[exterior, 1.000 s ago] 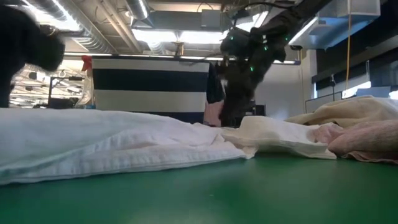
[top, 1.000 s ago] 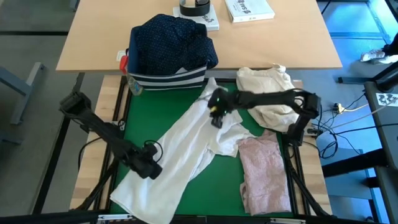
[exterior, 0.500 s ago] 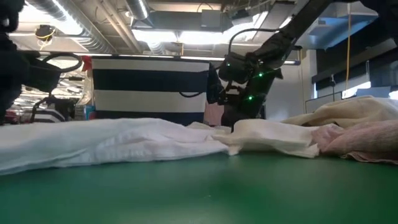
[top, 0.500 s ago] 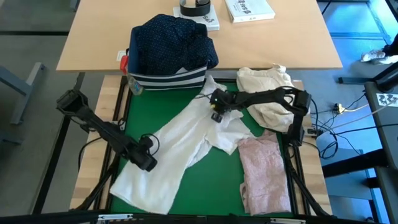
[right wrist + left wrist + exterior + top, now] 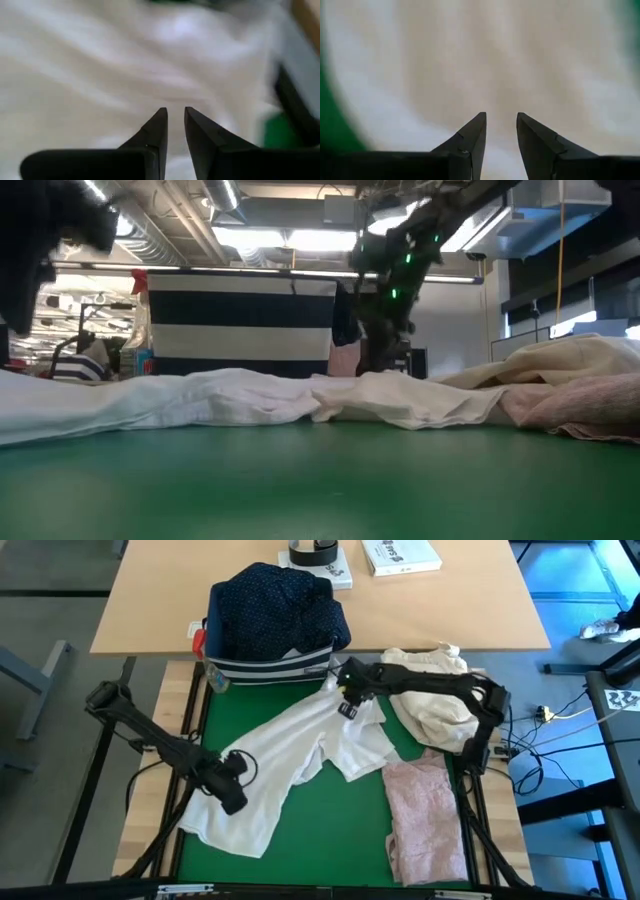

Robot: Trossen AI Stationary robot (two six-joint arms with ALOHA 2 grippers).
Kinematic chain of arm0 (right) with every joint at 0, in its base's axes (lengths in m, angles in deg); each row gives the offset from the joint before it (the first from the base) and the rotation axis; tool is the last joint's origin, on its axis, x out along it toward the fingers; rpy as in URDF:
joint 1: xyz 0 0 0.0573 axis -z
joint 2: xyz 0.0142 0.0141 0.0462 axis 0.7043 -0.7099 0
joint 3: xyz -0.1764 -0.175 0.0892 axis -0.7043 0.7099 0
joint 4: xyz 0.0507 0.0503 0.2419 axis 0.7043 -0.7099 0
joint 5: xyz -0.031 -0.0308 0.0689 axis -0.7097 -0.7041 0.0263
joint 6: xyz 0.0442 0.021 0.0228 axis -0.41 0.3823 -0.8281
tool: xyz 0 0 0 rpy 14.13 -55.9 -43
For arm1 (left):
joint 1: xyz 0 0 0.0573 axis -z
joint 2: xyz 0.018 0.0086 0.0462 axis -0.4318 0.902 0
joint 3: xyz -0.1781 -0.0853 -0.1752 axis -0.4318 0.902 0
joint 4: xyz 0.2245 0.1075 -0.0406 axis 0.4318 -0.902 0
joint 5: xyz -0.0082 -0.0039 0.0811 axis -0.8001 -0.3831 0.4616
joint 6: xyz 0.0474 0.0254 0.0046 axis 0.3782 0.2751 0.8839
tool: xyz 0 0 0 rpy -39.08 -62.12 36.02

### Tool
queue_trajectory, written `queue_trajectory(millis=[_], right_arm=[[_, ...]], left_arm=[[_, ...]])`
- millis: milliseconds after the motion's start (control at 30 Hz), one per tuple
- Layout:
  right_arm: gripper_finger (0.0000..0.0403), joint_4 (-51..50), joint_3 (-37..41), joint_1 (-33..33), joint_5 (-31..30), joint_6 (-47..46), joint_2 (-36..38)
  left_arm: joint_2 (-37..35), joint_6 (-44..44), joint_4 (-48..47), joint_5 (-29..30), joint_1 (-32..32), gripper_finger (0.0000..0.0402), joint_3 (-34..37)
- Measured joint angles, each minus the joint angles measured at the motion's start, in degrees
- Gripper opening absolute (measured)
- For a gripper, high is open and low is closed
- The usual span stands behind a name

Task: Fold laundry
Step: Fold the white polo shirt

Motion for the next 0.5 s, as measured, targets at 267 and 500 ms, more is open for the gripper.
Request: queue_trajectory(millis=[267, 500], right_arm=[[0.0067, 1.0, 2.8, -12.7, 12.8, -1.7, 3.6], [0.0067, 8.8, 16.1, -21.4, -1.9, -12.3, 3.5]], left_arm=[[2.1, 0.2, 20.4, 7.6, 5.2, 0.0107, -1.8], [12.1, -6.5, 22.1, 6.6, 9.3, 0.0108, 1.1]])
